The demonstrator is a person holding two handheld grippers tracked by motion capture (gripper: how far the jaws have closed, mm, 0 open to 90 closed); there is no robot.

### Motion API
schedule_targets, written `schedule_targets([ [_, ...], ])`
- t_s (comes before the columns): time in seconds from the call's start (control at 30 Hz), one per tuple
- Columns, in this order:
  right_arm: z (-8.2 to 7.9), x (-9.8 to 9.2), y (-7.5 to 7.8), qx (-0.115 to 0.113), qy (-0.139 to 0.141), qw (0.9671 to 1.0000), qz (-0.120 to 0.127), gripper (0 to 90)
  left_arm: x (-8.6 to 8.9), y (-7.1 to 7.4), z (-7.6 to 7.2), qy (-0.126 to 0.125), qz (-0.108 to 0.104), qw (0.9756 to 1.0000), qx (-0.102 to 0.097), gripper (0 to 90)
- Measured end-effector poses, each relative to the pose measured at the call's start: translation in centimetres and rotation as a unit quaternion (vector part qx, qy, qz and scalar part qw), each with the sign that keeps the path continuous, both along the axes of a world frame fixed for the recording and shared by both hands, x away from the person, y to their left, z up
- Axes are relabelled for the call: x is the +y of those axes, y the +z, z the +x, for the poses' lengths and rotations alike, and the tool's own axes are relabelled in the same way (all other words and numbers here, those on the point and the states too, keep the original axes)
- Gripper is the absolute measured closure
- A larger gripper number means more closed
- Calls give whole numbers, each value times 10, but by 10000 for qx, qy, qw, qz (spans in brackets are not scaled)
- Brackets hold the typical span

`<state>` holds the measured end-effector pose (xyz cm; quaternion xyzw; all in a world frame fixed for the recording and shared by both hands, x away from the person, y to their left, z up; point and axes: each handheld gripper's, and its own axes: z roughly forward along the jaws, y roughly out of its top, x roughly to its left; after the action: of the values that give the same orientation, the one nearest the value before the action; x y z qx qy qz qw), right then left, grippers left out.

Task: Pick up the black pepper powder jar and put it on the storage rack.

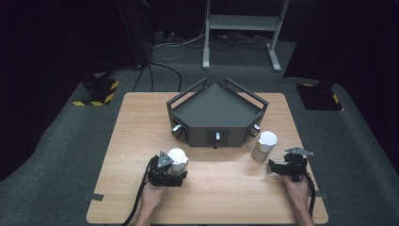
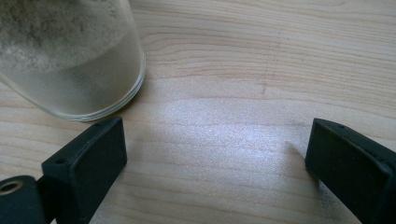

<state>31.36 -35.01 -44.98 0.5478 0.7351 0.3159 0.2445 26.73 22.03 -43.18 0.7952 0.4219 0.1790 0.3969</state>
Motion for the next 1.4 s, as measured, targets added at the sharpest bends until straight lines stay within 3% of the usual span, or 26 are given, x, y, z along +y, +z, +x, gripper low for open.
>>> schedule_targets([
  [0.77,0,0,0,-2,-1,10000,0,47,-16,-3,-1,160,60,9997,-190,289],
  [1.07,0,0,0,-1,0,10000,1,47,-21,-2,-5,202,178,9993,-255,301],
  [1.4,0,0,0,-1,2,10000,-4,47,-18,4,-7,320,25,9992,-250,303],
])
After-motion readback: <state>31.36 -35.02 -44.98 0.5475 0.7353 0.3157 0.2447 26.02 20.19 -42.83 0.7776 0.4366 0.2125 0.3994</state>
